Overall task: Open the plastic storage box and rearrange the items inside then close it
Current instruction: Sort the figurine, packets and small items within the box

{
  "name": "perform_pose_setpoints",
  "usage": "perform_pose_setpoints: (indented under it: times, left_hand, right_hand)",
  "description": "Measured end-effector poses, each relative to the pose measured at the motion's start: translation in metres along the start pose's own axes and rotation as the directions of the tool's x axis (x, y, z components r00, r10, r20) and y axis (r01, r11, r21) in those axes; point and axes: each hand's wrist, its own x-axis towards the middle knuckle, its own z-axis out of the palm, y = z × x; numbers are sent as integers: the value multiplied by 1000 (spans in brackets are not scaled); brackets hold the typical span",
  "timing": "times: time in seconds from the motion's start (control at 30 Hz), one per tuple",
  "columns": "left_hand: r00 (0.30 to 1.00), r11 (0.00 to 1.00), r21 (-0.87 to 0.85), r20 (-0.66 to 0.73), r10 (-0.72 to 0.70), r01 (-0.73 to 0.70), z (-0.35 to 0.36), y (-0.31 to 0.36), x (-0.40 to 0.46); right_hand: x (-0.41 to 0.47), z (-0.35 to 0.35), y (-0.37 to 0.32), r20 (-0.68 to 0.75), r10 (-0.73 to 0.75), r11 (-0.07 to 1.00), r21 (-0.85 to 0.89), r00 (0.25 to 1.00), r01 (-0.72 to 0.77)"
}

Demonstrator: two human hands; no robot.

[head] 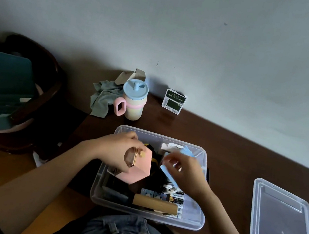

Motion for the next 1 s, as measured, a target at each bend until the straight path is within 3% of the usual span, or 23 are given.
perform_pose_setpoints:
  times: [0.07, 0.2, 0.27, 0.47, 0.6, 0.77, 0.83, 1.0]
  left_hand:
    - [998, 989, -145, -63, -13, 4, -10, -3, -3]
    - [990, 938, -346, -140, -24, -26, -13, -6, -11]
    - [978, 922, -384, -208, -32, -51, -11, -7, -14]
    - [972, 905, -424, -224, -66, -36, -4, -9, -15]
    - [929, 880, -466, -357, -96, -88, -3, -8, -12]
    - [873, 829, -540, -464, -150, -144, -8, -6, -11]
    - [872, 790, -594, -456, -176, -151, -8, -6, -11]
    - [879, 589, -779, -417, -232, -214, -3, -4, -13]
  right_hand:
    - [2, 13, -11, 266, -32, 999, 16, 964, 29]
    - [14, 38, -18, 502, 20, 946, -288, 865, 146]
    - [18, 52, -20, 574, 13, 930, -307, 819, 200]
    - [23, 100, -20, 553, 45, 919, -349, 832, 183]
    - [23, 113, -14, 513, 61, 951, -291, 856, 107]
    - [34, 138, -29, 637, 147, 889, -421, 757, 182]
    - [38, 148, -32, 670, 151, 915, -372, 727, 153]
    - [46, 138, -29, 579, 114, 962, -267, 808, 56]
